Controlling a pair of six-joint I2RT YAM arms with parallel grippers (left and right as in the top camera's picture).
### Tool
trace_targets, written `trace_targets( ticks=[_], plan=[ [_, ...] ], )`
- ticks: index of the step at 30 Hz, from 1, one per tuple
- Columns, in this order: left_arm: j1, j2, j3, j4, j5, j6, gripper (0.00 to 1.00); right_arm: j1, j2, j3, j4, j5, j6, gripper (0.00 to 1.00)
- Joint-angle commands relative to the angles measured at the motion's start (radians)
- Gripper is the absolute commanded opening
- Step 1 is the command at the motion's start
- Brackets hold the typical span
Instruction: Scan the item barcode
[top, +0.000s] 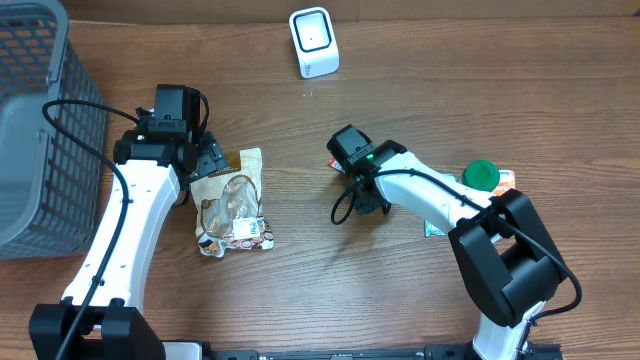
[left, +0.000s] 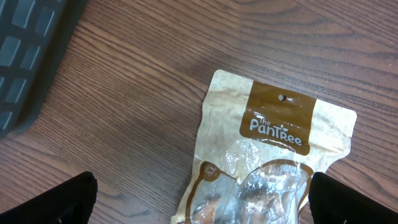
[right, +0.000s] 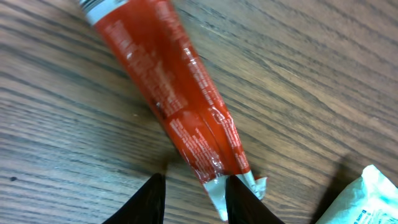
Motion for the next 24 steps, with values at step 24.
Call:
trace_targets(
  ticks=[24],
  plan=[
    [-0.001, -0.020, 0.016, -0.002, 0.000, 0.008, 1.00, -0.122, -0.033, 0.119, -0.025, -0.019, 0.013, 0.31]
  ],
)
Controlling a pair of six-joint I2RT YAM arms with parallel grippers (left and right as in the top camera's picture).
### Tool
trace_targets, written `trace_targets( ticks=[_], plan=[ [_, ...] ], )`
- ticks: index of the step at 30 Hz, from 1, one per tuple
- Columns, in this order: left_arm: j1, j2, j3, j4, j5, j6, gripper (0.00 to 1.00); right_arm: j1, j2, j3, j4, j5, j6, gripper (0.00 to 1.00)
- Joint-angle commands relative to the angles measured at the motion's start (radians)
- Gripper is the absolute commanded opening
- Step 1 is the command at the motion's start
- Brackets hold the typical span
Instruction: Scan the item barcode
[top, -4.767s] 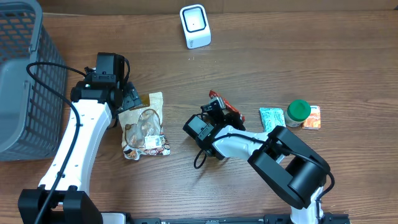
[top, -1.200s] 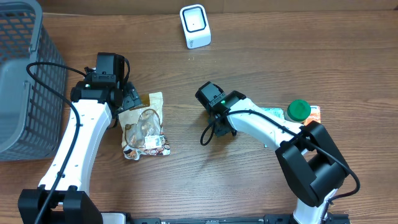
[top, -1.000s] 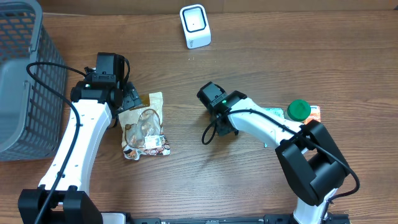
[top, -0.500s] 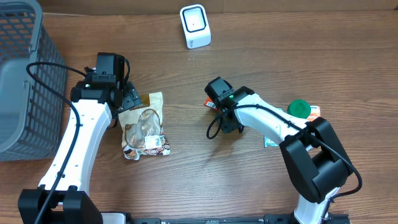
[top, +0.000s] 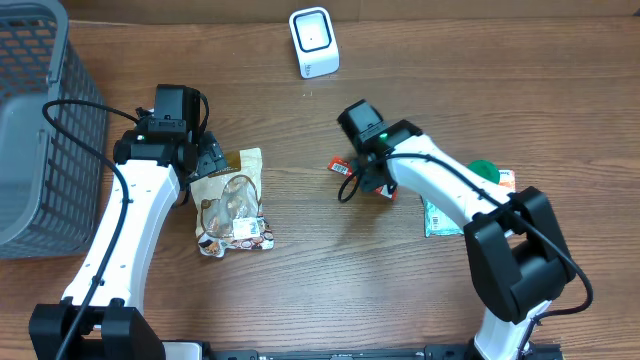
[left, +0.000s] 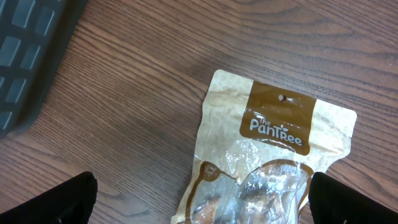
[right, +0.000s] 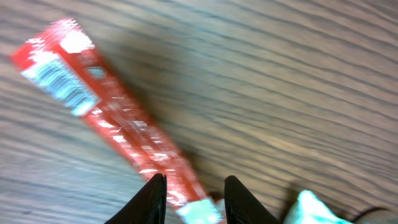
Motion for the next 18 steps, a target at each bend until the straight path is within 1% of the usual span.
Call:
trace_targets(
  ticks=[1, 8, 18],
  plan=[
    [-0.001, -0.020, 0.017, -0.002, 0.000, 0.008, 0.99, -0.064, -0.024, 0.019, -0.016, -0.023, 0.050, 0.31],
    [-0.001, -0.020, 0.016, -0.002, 0.000, 0.008, 0.99, -0.154, -0.019, -0.010, -0.033, -0.212, 0.051, 0.32],
    [-0.001, -0.020, 0.017, -0.002, 0.000, 0.008, 1.00, -0.145, -0.019, -0.010, -0.077, -0.369, 0.051, 0.33]
  ],
)
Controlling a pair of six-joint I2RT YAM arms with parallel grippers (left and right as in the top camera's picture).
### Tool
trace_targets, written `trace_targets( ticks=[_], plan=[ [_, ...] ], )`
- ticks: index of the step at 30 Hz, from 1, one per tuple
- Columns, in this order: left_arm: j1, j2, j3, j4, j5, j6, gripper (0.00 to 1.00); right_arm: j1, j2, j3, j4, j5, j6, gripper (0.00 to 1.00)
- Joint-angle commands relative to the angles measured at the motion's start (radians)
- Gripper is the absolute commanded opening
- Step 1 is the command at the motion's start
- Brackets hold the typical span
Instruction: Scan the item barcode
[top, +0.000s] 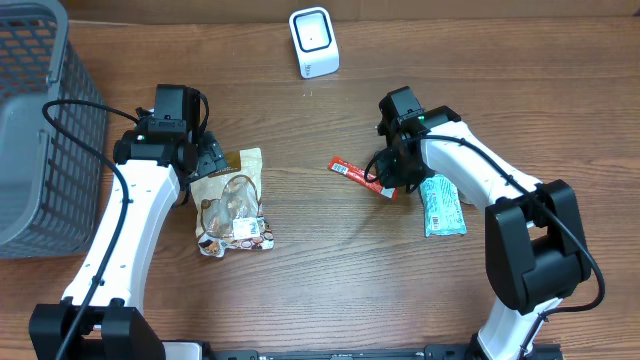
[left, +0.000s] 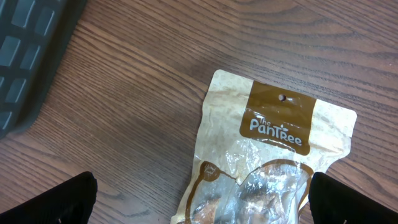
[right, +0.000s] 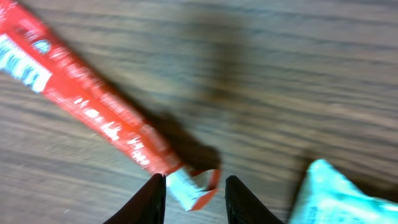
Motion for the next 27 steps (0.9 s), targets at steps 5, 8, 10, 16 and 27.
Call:
trace_targets(
  ticks=[5, 8, 10, 16, 27],
  plan=[
    [-0.001, -0.020, 0.017, -0.002, 0.000, 0.008, 1.00, 0.026, -0.019, -0.005, 0.000, -0.127, 0.006, 0.33],
    [-0.001, -0.020, 0.017, -0.002, 0.000, 0.008, 1.00, 0.025, -0.019, -0.005, 0.013, -0.126, 0.002, 0.38],
    [-0.001, -0.020, 0.017, -0.002, 0.000, 0.008, 1.00, 0.024, -0.019, -0.005, 0.028, -0.118, 0.002, 0.42],
    [-0.001, -0.020, 0.017, -0.002, 0.000, 0.008, 0.99, 0.024, -0.008, -0.005, 0.050, -0.003, 0.002, 0.42],
    [-0.001, -0.020, 0.017, -0.002, 0.000, 0.008, 1.00, 0.028, 0.009, -0.022, 0.048, -0.153, 0.135, 0.42]
  ],
)
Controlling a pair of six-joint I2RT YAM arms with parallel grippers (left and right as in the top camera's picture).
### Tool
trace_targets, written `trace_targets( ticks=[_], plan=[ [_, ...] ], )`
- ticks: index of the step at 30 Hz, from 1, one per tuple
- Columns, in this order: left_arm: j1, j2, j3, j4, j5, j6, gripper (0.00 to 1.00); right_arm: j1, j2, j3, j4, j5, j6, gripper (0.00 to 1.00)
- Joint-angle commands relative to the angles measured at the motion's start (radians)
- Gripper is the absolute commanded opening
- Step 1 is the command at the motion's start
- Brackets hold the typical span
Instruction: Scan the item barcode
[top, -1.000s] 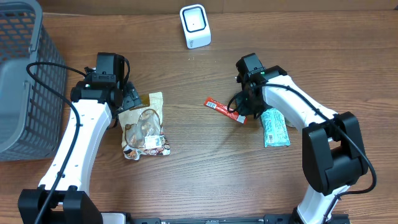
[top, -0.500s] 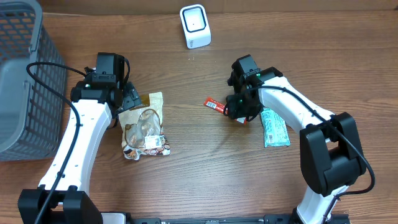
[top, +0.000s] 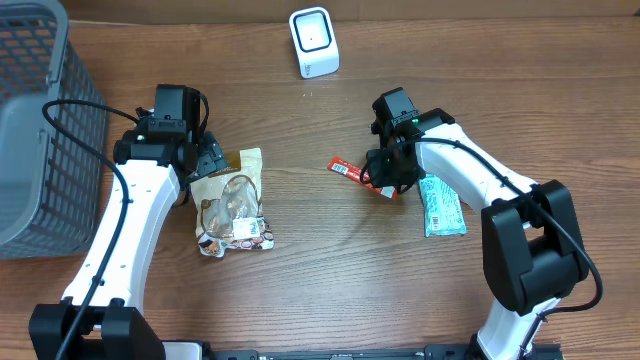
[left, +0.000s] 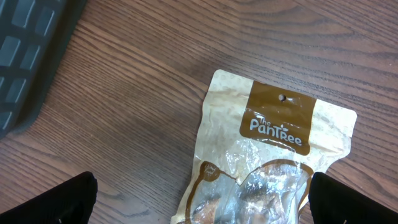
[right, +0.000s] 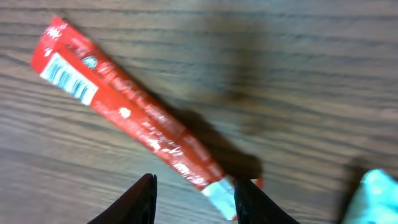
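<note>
A red stick packet (top: 358, 174) lies flat on the table, its white barcode (right: 67, 79) facing up at the far end. My right gripper (right: 196, 202) is open and straddles the packet's sealed near end (right: 219, 190), which lies close to the right finger. In the overhead view the right gripper (top: 385, 182) covers that end. The white scanner (top: 313, 41) stands at the back of the table. My left gripper (left: 199, 208) hangs open above a brown and clear PanTree pouch (left: 273, 149), with nothing in it.
A grey mesh basket (top: 40, 110) fills the far left. A teal snack packet (top: 441, 206) lies just right of the red packet, partly under my right arm. The pouch (top: 232, 203) lies beside my left arm.
The right gripper's fingers stand wider apart than before, and more of the red packet shows, barcode included. The right wrist sits slightly to the left. The left arm and the pouch are unchanged.
At first my right gripper sat over the red packet from the left, its narrow jaws around the sealed end. Then the wrist stood further back and right, at a new angle, with the packet's tail still between the jaws. Now the jaws are wider. The left arm stayed still.
</note>
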Motion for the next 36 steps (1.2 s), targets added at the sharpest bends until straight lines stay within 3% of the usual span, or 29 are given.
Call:
trace_targets(
  ticks=[1, 8, 16, 21, 32, 36],
  plan=[
    [-0.001, -0.020, 0.017, -0.002, 0.000, 0.008, 1.00, 0.009, 0.007, -0.015, -0.002, -0.103, 0.047, 0.42],
    [-0.001, -0.020, 0.017, -0.002, 0.000, 0.008, 1.00, 0.020, 0.007, -0.016, -0.001, -0.088, 0.046, 0.43],
    [-0.001, -0.020, 0.017, -0.002, 0.000, 0.008, 1.00, 0.019, 0.007, -0.016, 0.063, 0.134, 0.047, 0.43],
    [-0.001, -0.020, 0.017, -0.002, 0.000, 0.008, 1.00, 0.013, 0.008, -0.016, 0.078, 0.161, 0.050, 0.41],
    [-0.001, -0.020, 0.017, -0.002, 0.000, 0.008, 1.00, 0.012, 0.011, -0.050, 0.082, 0.161, 0.188, 0.16],
    [-0.001, -0.020, 0.017, -0.002, 0.000, 0.008, 0.99, 0.012, 0.011, -0.085, 0.075, 0.155, 0.233, 0.13]
  ],
)
